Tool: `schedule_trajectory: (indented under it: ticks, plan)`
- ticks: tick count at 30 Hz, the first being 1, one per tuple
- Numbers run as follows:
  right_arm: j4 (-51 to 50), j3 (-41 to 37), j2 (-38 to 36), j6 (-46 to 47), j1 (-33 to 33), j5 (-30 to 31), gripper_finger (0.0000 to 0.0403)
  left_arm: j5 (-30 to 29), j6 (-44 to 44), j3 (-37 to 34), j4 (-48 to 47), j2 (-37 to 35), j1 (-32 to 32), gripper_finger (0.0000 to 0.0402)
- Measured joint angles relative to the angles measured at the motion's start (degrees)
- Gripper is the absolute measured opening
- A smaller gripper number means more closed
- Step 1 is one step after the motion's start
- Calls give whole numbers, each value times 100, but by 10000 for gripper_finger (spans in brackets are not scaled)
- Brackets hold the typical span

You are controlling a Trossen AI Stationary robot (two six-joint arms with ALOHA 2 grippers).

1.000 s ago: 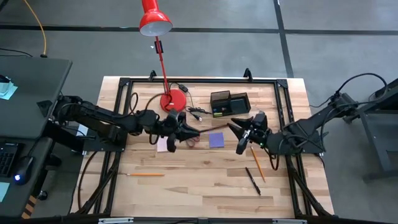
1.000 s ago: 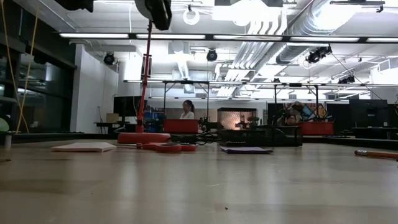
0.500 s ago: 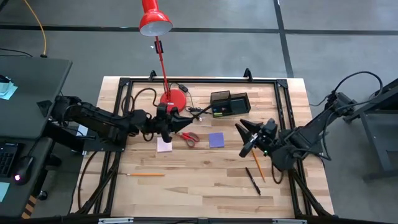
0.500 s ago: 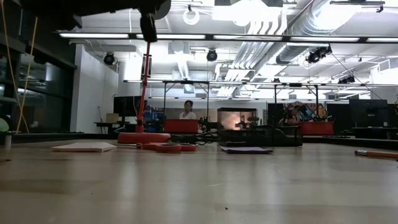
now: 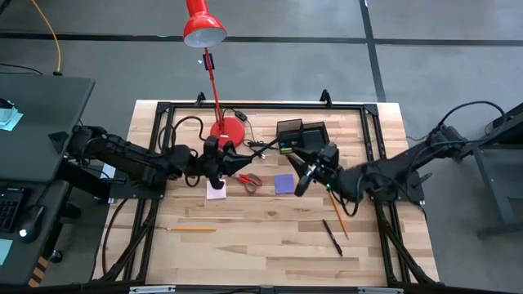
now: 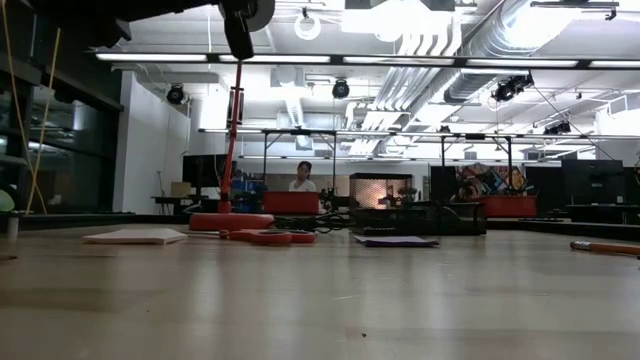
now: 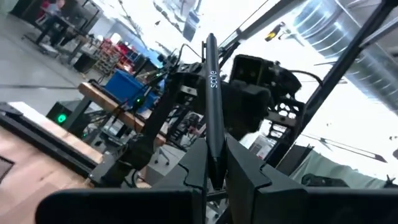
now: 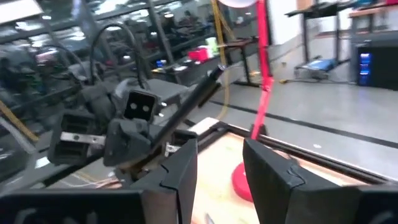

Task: Pick and place office supplies into organizer
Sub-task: Put the left black pen into the black desk organizer

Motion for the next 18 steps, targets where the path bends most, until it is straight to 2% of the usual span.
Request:
schedule_trajectory:
  ticks: [4,10,14,18]
  plan:
    - [373,0,-3,-229,-315,-706,129,3,104,0,265,-4,12,19]
    - [696,0,77,-195,-667,-1411,161,69,84,0,178,2,8,19]
    - [1108,0,172,-327,-820,-1709,176,95,88,0,169,2,8,19]
    - [1111,0,175,-297,-963,-1899,178,115,88,0,163,2,8,19]
